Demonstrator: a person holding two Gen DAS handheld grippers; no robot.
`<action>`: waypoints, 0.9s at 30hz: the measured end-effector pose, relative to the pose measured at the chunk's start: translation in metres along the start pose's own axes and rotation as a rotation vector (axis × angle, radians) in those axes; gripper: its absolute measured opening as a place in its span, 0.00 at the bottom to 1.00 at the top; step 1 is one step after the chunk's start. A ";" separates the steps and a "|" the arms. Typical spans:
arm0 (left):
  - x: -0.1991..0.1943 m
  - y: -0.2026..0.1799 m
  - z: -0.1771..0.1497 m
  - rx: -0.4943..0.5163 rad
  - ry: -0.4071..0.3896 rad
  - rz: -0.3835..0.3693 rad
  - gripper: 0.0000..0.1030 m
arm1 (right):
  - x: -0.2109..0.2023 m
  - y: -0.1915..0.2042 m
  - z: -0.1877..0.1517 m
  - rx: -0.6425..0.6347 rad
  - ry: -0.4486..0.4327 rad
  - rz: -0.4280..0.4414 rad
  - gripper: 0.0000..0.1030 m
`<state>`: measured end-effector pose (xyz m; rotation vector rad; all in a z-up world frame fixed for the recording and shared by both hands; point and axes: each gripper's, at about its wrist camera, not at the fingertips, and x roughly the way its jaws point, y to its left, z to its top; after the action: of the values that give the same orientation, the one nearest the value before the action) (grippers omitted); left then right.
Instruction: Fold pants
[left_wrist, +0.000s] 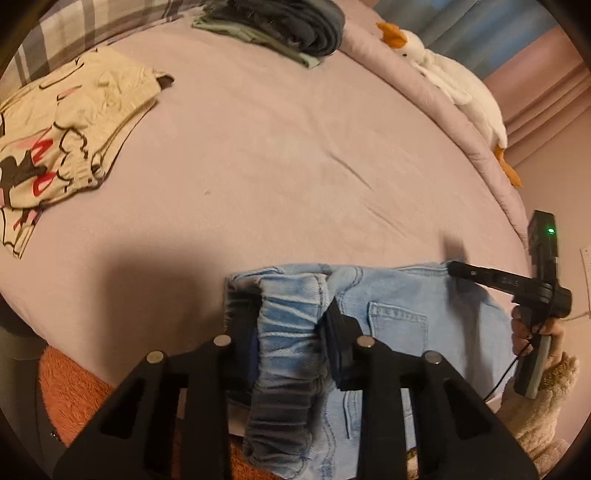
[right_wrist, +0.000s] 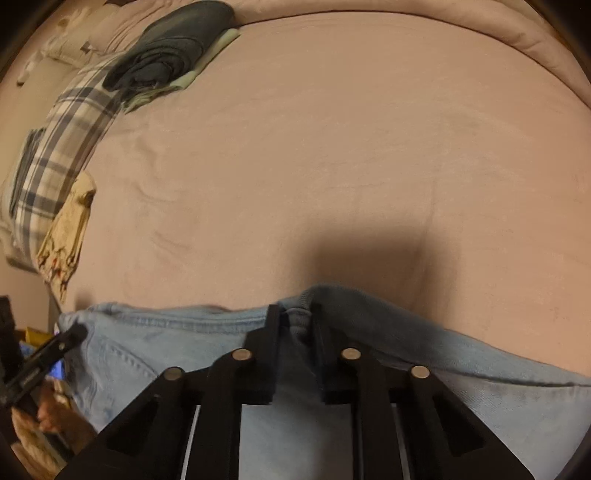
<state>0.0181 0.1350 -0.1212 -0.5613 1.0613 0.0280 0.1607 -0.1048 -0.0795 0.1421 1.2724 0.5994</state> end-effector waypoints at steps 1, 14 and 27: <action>-0.001 -0.001 0.000 -0.002 -0.007 0.002 0.26 | -0.006 0.000 0.001 0.015 -0.016 0.005 0.11; 0.012 0.020 0.020 -0.010 -0.043 0.080 0.27 | 0.019 0.020 0.026 0.056 -0.029 -0.020 0.10; -0.032 -0.004 0.039 0.022 -0.163 0.185 0.70 | -0.066 -0.046 -0.009 0.190 -0.268 -0.047 0.49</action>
<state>0.0349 0.1569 -0.0784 -0.4320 0.9502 0.2206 0.1574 -0.1787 -0.0452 0.3383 1.0672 0.4029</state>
